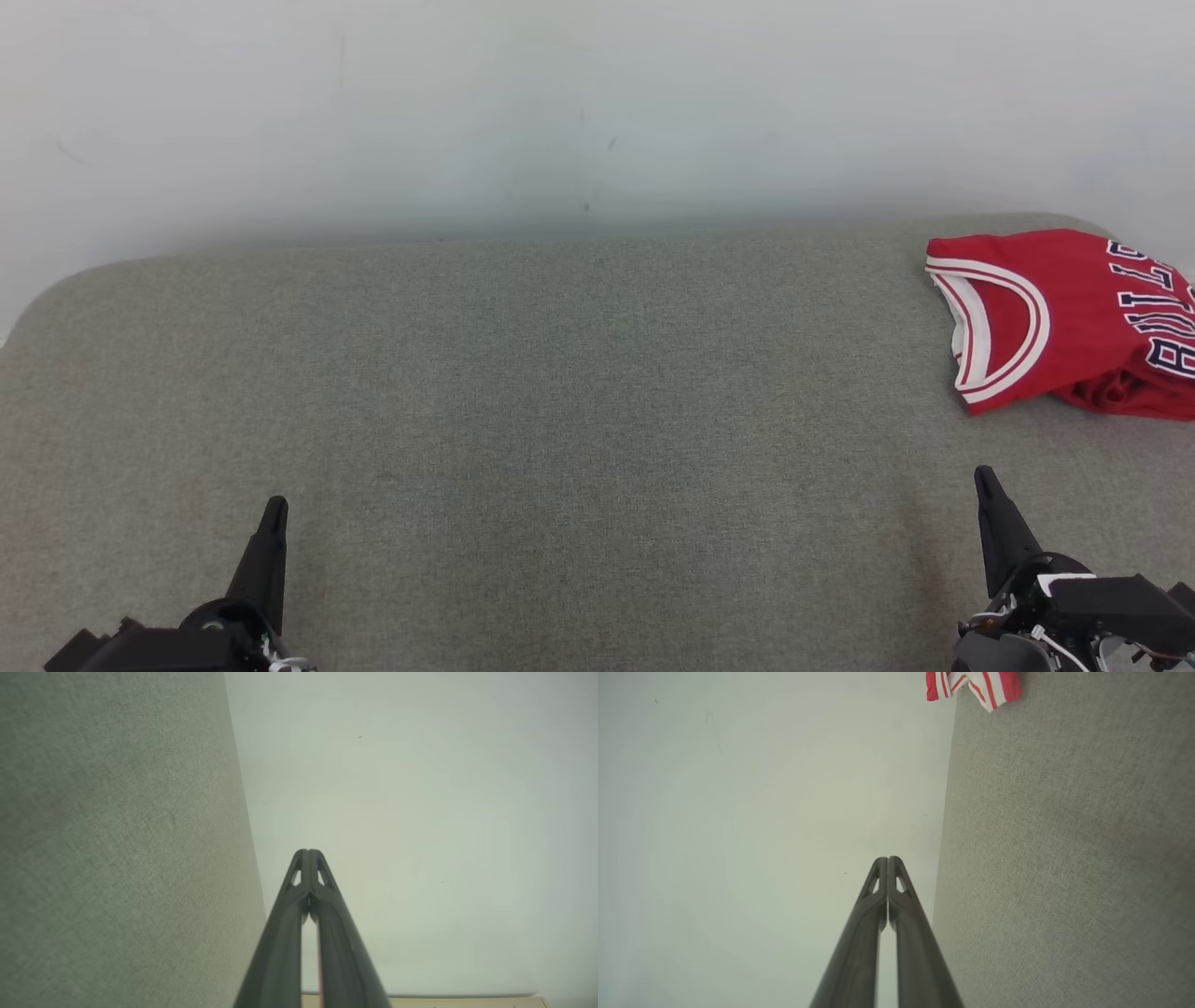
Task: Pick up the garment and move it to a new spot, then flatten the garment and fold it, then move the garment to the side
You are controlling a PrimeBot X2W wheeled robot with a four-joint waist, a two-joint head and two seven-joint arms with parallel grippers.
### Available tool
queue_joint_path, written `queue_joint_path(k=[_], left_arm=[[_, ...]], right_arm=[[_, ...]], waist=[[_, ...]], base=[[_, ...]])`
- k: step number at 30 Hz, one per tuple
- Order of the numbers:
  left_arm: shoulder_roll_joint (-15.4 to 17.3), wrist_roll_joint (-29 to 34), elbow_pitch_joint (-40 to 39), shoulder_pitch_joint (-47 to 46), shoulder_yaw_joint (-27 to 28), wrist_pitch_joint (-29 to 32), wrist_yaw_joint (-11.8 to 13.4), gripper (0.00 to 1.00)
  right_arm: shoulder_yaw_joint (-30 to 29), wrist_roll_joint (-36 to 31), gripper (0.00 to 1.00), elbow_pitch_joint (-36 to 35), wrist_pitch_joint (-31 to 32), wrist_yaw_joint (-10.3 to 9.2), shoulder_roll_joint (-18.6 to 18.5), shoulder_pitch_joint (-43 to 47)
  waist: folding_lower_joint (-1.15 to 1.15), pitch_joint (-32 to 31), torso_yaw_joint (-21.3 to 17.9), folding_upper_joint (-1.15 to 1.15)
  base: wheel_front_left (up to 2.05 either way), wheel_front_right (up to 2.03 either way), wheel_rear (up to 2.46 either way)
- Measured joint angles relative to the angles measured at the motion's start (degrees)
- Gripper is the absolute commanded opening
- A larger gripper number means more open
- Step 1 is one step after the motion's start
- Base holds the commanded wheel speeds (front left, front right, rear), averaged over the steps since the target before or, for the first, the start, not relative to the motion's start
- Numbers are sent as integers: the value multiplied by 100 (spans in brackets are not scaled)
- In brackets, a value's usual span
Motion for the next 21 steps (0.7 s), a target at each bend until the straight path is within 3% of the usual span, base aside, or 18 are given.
queue_joint_path(k=[21], left_arm=[[1,-23,1,-15,1,1,-2,0]], right_arm=[[-20,16,0,1,16,0,13,-7]], waist=[[0,0,1,0]], base=[[0,0,0]])
